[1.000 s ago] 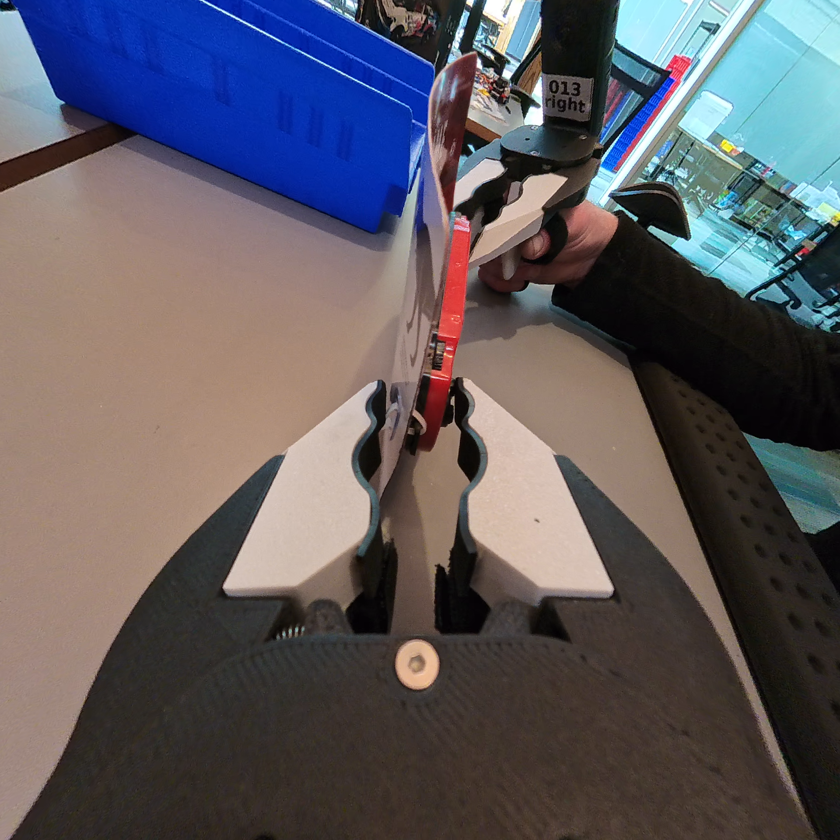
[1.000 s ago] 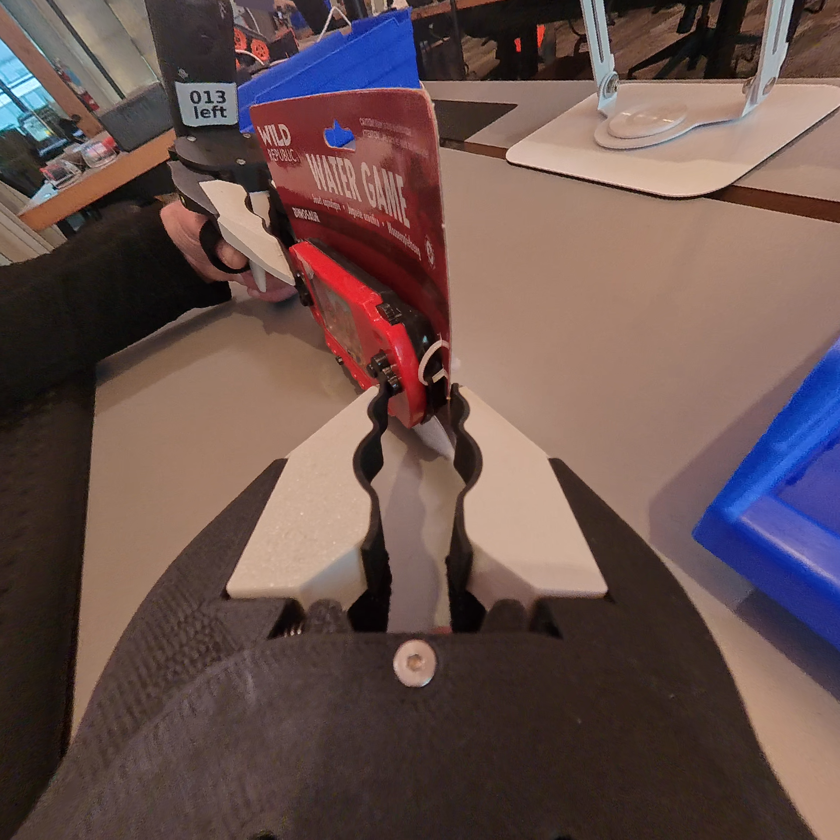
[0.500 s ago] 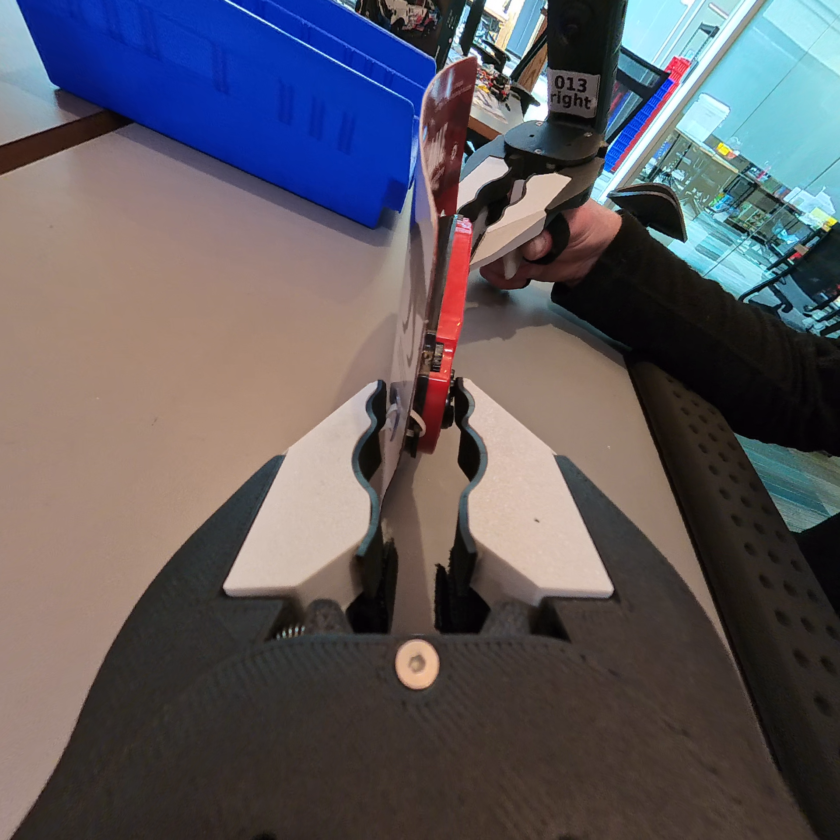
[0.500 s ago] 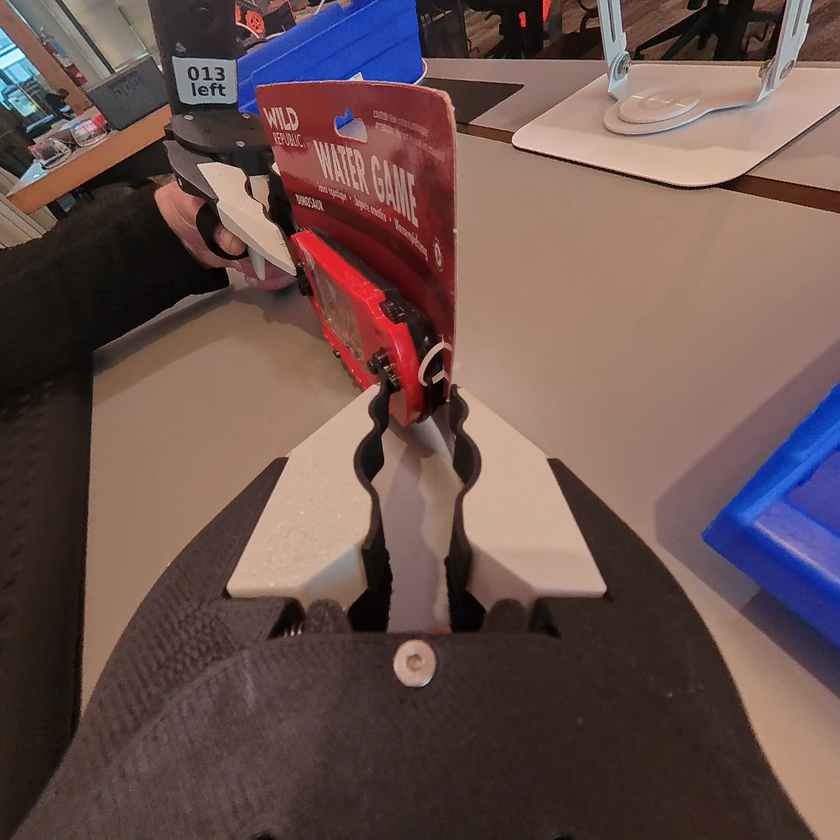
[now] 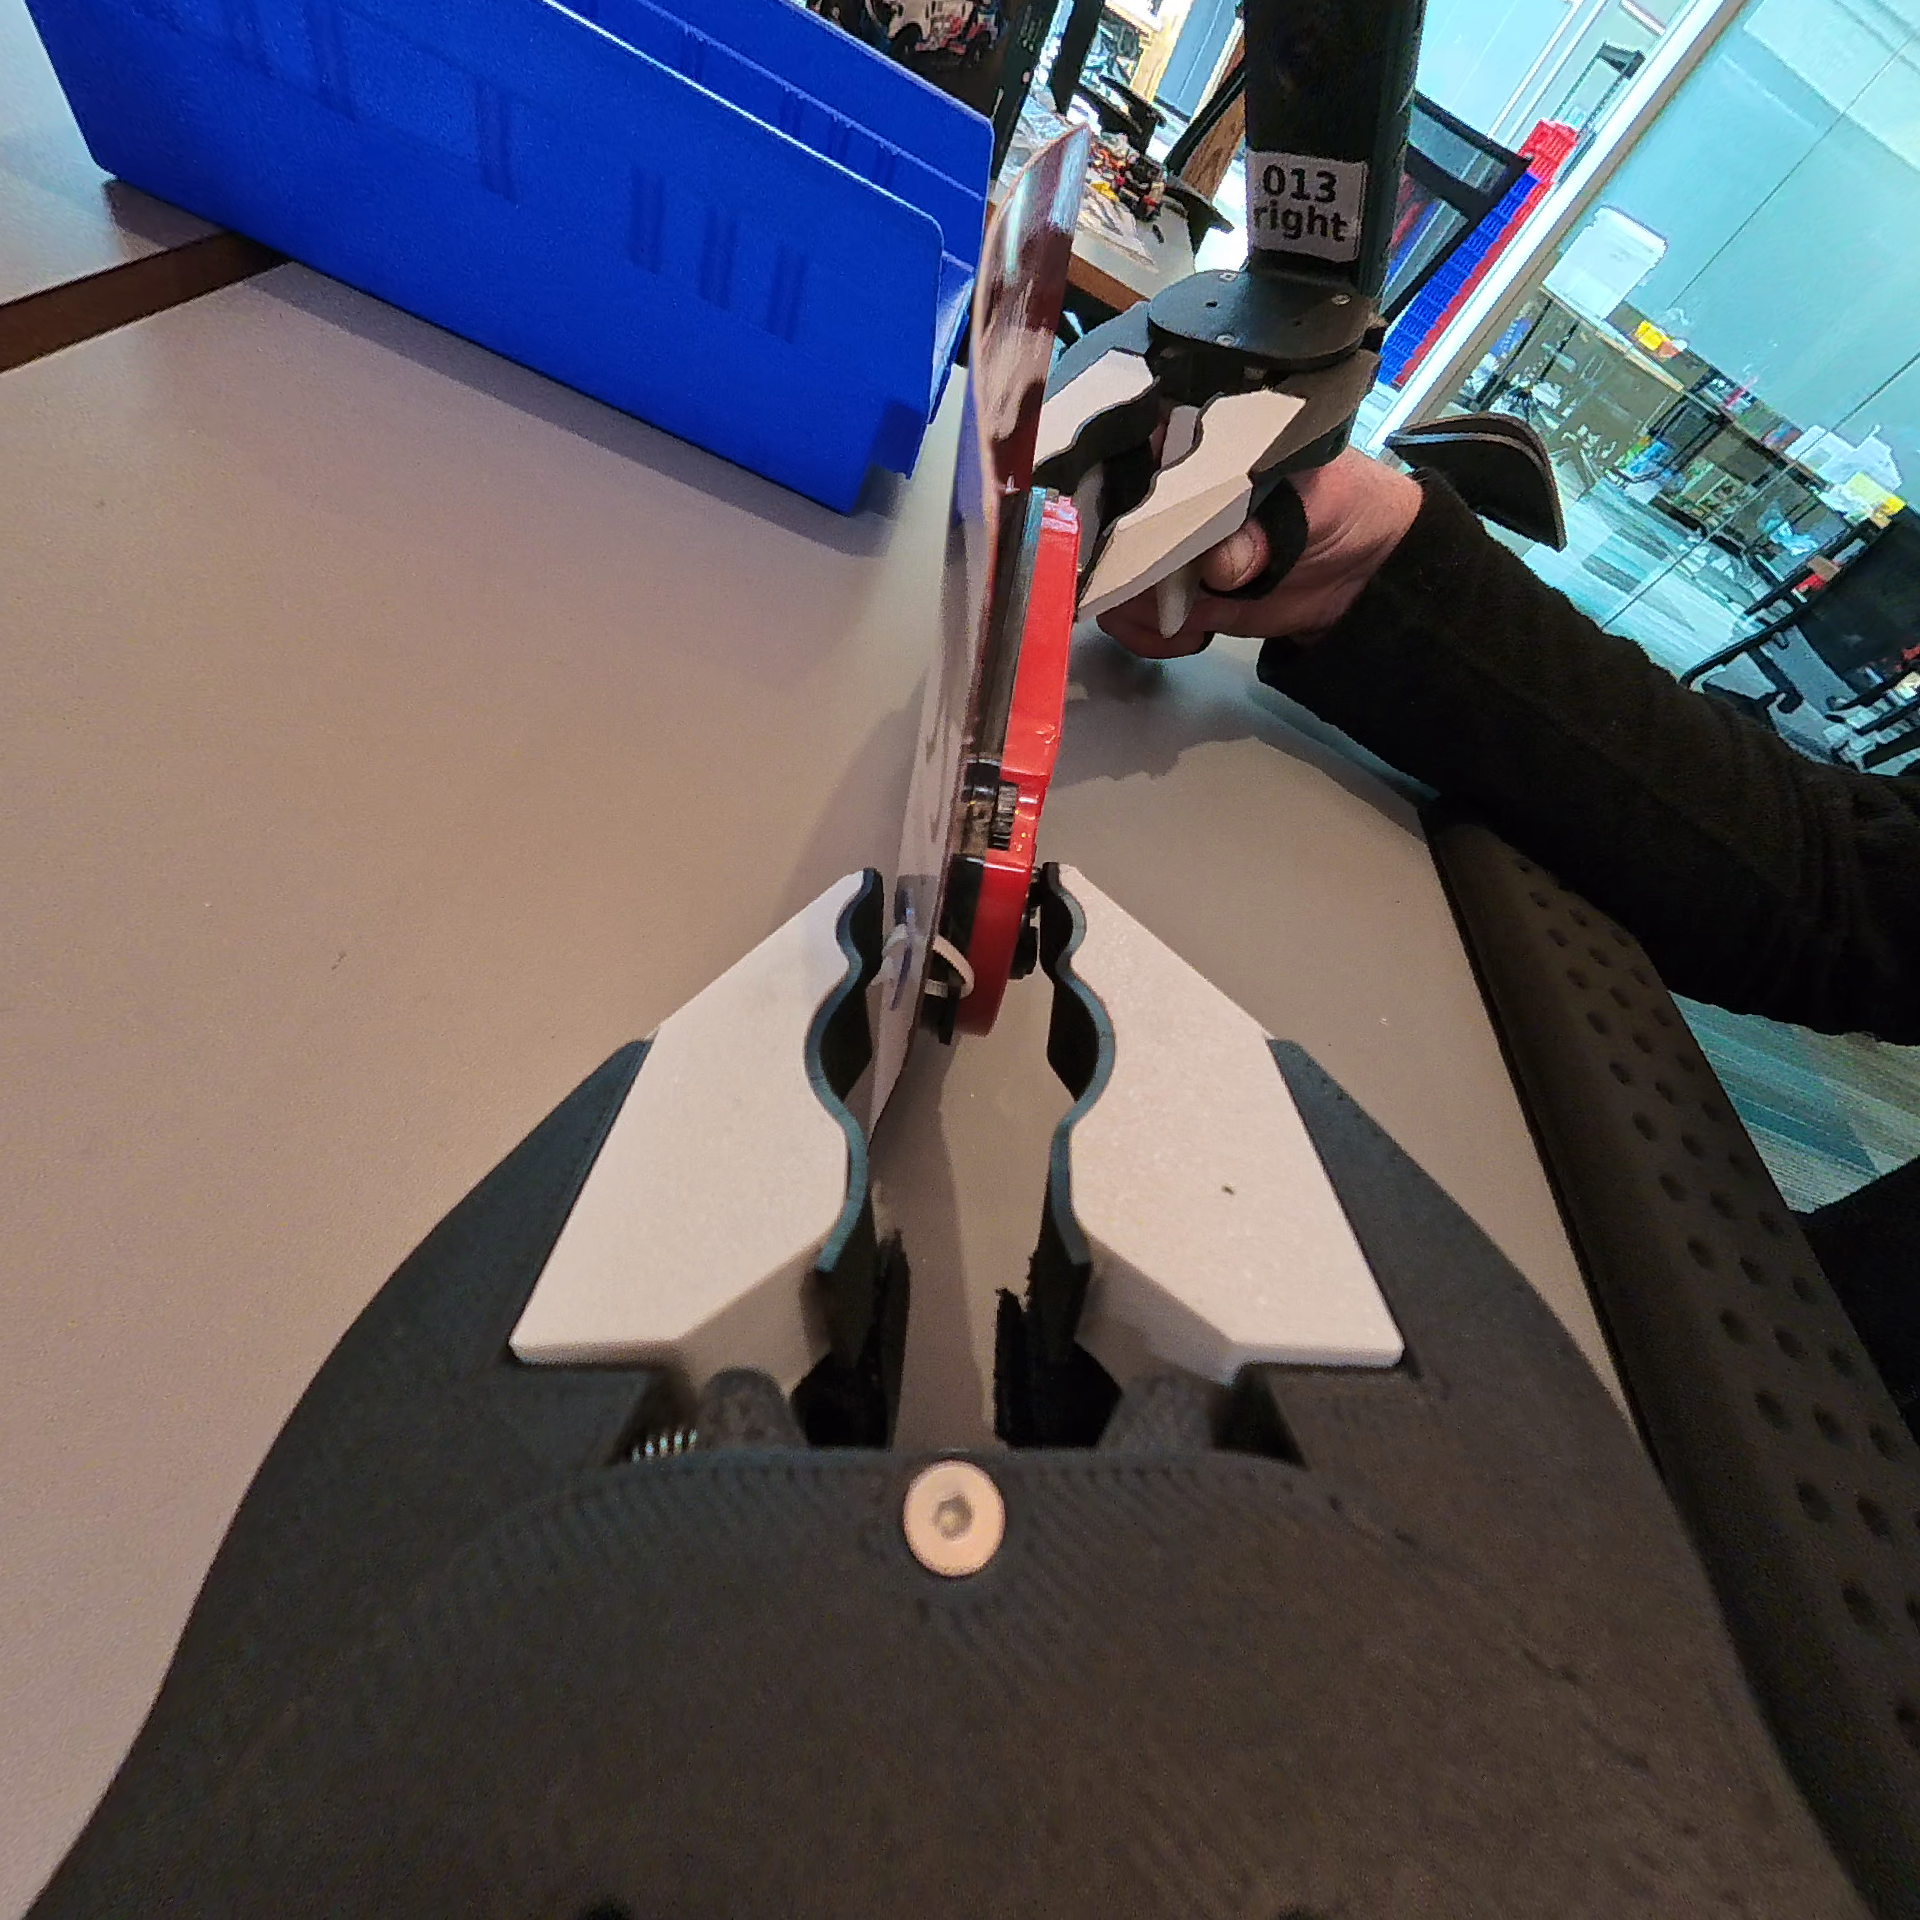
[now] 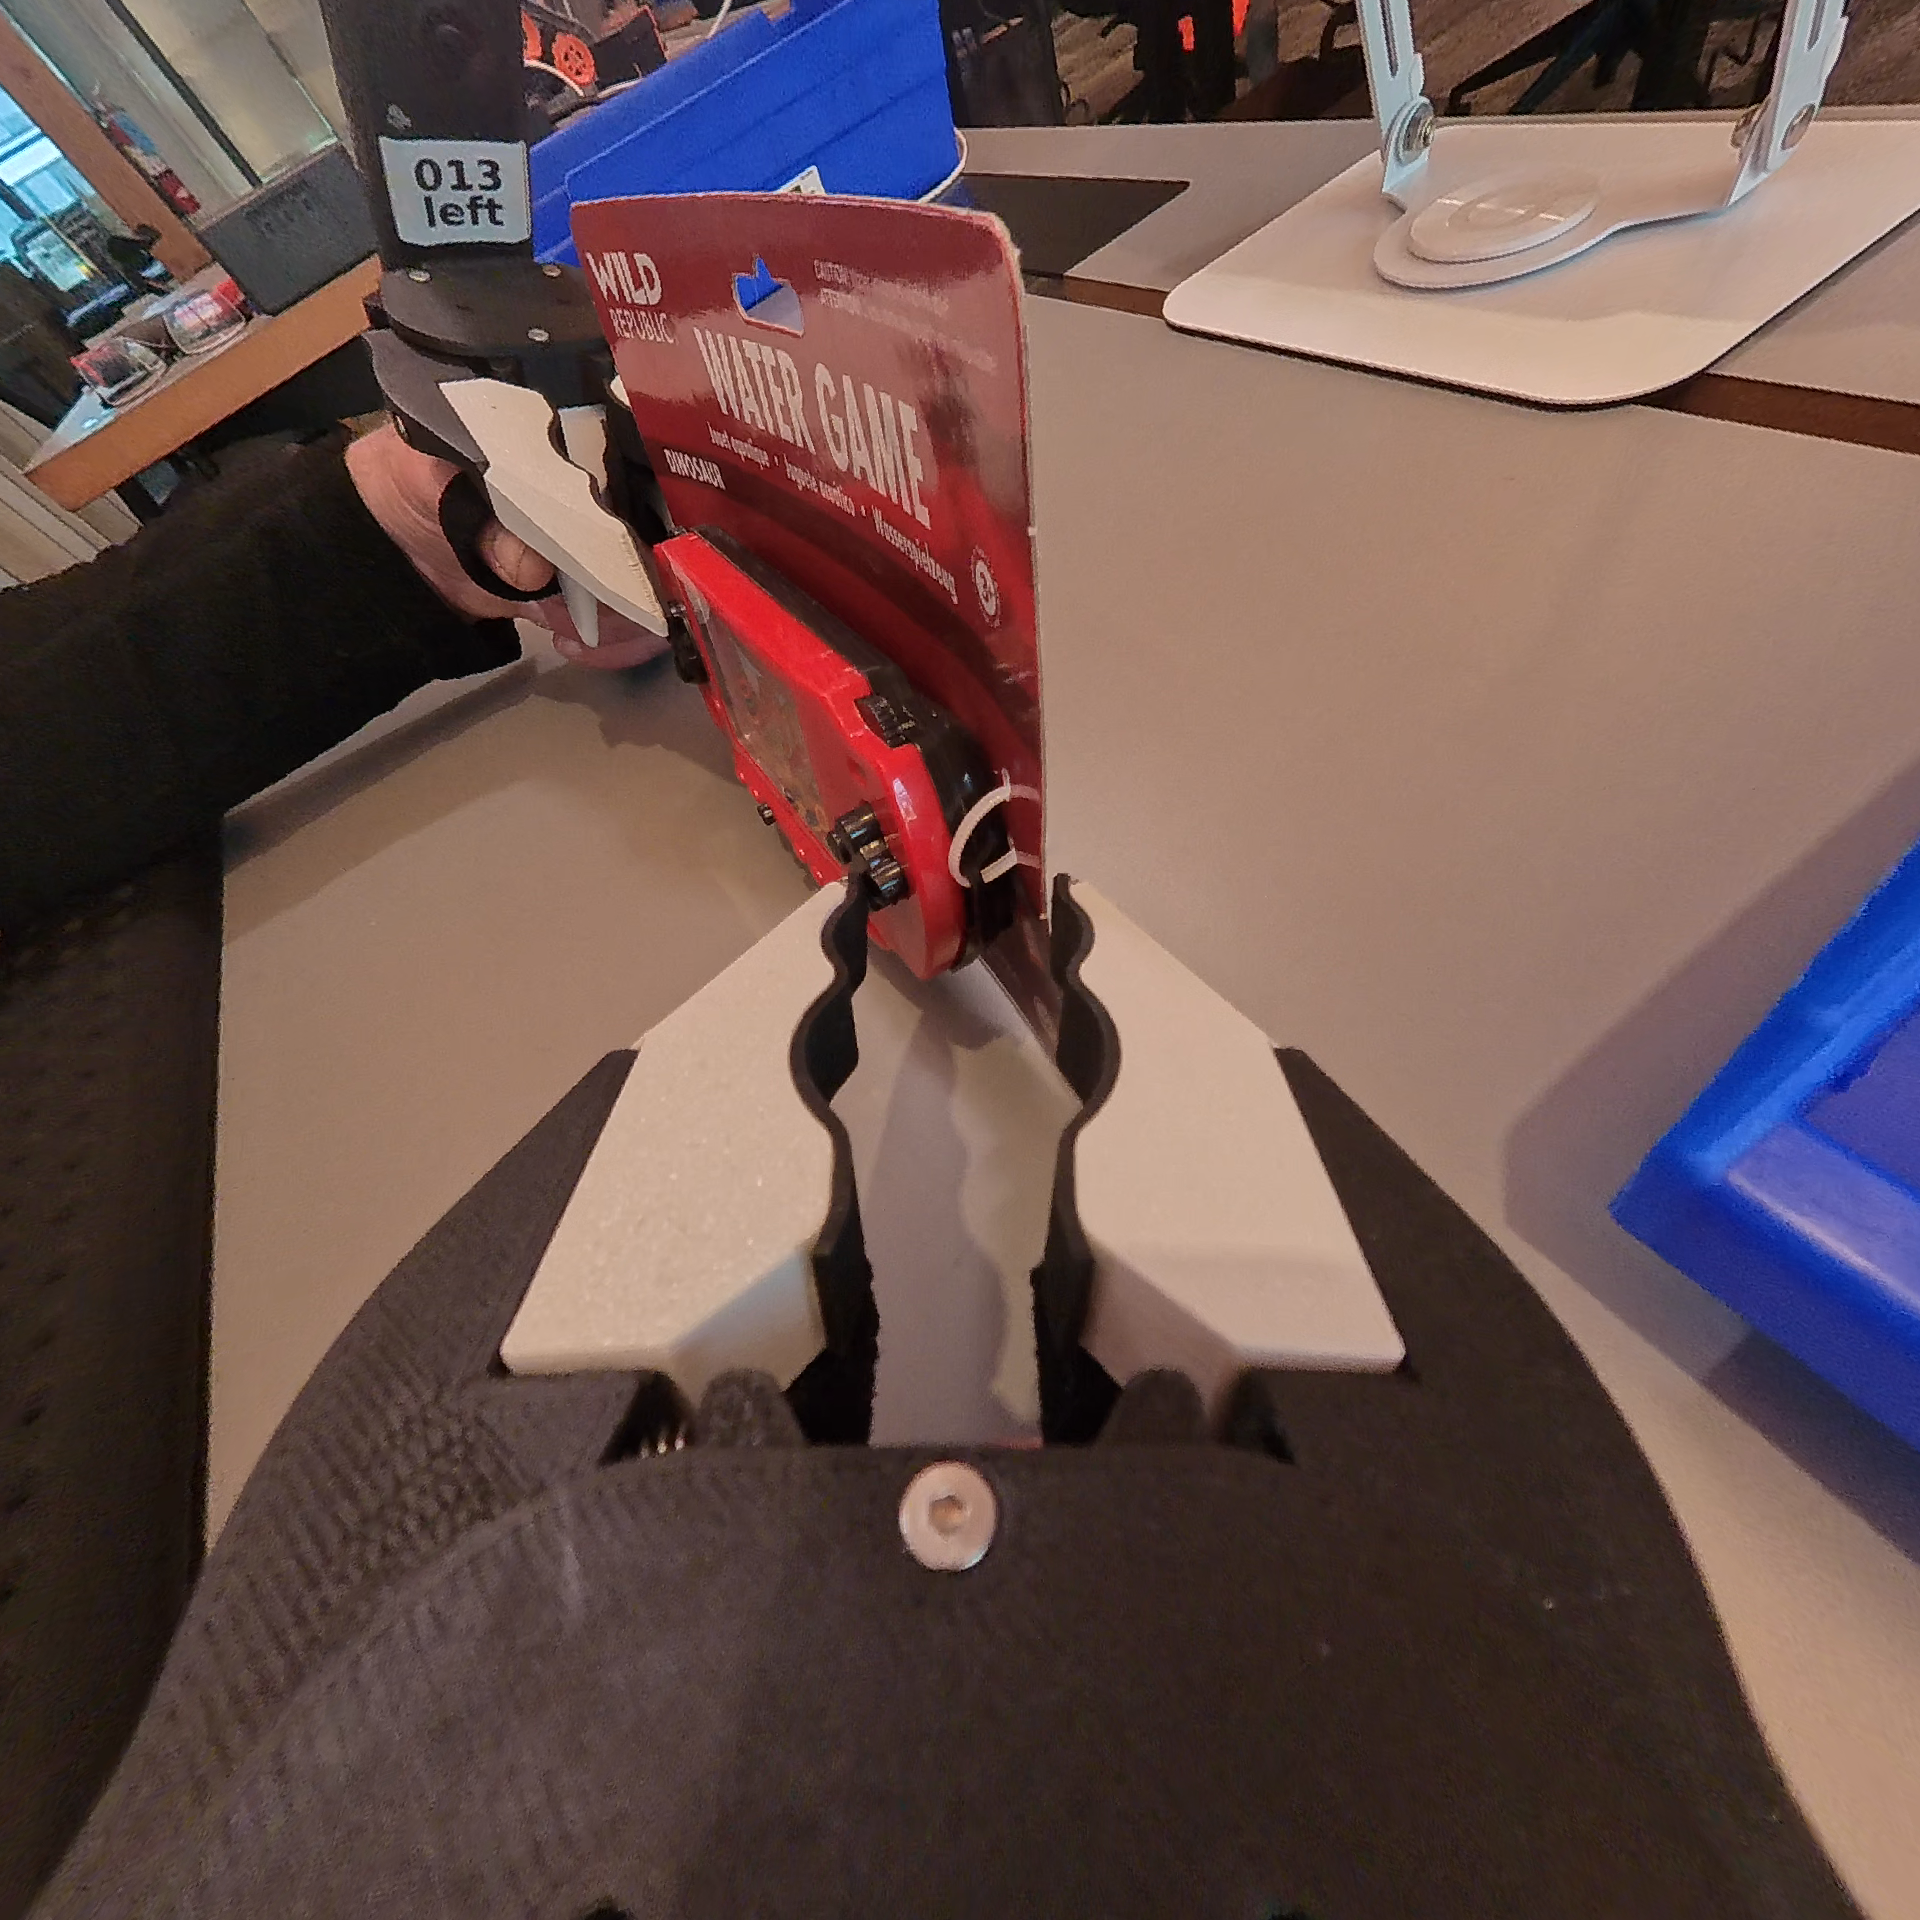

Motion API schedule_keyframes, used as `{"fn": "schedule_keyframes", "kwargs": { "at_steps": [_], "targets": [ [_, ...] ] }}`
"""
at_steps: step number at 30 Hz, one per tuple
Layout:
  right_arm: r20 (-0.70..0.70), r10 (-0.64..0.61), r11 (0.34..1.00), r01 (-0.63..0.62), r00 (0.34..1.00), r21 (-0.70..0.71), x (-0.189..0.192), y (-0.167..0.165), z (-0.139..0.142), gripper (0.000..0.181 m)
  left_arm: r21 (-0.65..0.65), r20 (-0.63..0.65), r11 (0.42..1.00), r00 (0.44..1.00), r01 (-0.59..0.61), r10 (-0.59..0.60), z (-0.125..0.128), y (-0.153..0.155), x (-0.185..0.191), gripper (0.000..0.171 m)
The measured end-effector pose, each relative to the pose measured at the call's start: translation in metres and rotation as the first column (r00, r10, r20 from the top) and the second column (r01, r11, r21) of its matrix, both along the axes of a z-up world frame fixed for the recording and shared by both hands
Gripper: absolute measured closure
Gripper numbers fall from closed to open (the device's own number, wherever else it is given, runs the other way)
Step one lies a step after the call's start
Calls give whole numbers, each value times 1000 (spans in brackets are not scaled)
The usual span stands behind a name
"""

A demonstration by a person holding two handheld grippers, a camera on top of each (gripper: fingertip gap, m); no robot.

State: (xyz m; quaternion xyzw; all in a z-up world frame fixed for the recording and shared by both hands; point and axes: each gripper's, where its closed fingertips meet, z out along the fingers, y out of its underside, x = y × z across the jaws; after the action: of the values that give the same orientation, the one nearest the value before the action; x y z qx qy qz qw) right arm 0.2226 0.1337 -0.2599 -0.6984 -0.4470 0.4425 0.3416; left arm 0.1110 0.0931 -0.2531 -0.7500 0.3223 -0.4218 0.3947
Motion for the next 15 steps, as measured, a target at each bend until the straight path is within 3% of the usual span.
{"fn": "schedule_keyframes", "kwargs": {
  "at_steps": [15],
  "targets": [
    [-27, 27, 1000, -27, 999, 13, -11, -4, 2, 133, -47, -6, 998, 999, 40, -40, 0, -13, -7, 146]
  ]
}}
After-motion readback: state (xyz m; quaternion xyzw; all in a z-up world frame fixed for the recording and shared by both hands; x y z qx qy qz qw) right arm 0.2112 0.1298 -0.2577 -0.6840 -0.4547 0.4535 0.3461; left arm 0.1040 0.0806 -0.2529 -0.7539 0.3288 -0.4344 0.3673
